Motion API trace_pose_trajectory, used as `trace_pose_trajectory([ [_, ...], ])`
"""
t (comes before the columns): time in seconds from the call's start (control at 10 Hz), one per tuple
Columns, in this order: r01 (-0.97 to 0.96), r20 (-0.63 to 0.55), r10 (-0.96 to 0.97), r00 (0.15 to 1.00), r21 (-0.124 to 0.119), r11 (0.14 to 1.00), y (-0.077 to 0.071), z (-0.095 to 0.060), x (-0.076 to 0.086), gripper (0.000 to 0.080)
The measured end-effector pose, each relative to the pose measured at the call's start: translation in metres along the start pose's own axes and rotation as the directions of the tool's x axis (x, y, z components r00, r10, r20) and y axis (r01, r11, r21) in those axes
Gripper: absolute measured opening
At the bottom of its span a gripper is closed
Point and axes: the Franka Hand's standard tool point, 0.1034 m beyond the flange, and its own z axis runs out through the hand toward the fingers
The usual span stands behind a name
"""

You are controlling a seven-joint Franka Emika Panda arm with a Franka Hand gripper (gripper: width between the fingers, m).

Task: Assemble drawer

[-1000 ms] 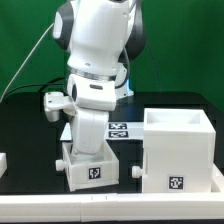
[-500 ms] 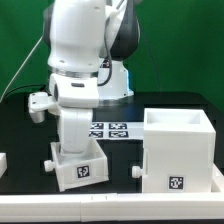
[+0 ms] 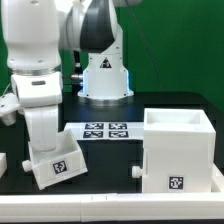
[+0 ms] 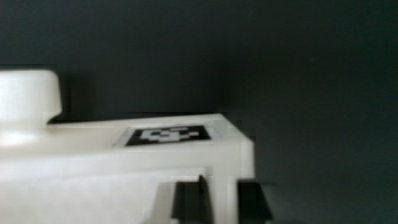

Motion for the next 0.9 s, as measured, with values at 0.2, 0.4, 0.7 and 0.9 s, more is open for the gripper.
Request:
trace_pose_trajectory([
  [0.2,-0.011,-0.091,0.013,0.996,0.017,1.000,-0.008,-0.002,-0.013,0.0044],
  [0.4,-0.083,-0.203,0.090,0.975,0.045,0.996,-0.005,-0.002,-0.023,0.0045],
  [0.7,-0.123,-0.367,0.141,0.919,0.071,0.990,0.008,-0.001,-0.031,0.0051],
  [0.9,-0.154,-0.471,0.174,0.865,0.080,0.985,0.016,-0.003,-0.031,0.0055],
])
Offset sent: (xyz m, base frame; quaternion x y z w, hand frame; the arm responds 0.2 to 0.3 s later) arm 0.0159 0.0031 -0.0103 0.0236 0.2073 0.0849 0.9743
